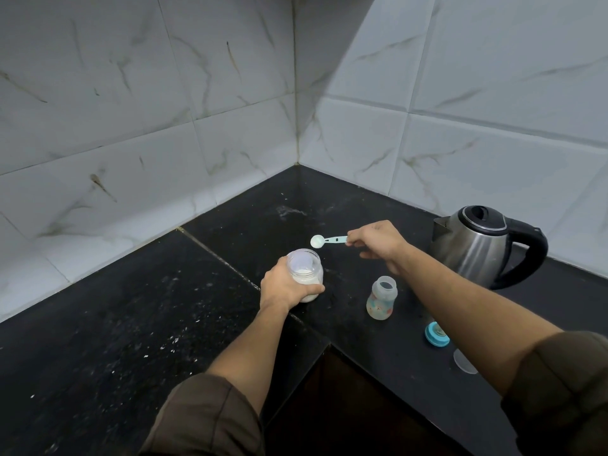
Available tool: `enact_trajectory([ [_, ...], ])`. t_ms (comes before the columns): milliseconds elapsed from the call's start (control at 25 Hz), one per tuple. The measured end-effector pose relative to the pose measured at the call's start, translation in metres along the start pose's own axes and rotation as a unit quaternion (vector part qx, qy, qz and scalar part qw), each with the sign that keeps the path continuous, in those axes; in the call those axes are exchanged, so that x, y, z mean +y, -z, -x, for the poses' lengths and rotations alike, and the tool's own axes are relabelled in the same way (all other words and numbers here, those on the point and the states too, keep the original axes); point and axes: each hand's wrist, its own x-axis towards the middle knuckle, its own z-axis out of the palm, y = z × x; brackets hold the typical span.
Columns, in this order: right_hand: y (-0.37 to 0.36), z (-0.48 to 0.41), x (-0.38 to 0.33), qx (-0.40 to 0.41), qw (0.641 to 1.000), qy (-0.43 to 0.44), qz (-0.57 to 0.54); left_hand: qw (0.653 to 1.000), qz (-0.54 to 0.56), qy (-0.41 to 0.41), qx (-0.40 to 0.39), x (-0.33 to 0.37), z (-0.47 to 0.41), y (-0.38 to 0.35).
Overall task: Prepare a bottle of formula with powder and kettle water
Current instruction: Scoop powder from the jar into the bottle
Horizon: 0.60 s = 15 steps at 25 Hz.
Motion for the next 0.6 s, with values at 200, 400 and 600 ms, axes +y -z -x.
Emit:
enact_trajectory([
  [200, 0.01, -0.002, 0.003, -0.006, 1.0, 0.001, -0.014, 0.999, 0.036, 0.014, -0.002, -0.011, 0.002, -0.01],
  [400, 0.021, 0.003, 0.008, 0.0, 1.0, 0.012, -0.015, 0.997, 0.07, 0.008, 0.036, -0.004, 0.016, -0.006],
  [600, 0.048, 0.013, 0.005, 0.037, 0.998, 0.024, -0.034, 0.987, 0.098, -0.105, 0.072, 0.048, 0.034, -0.004],
])
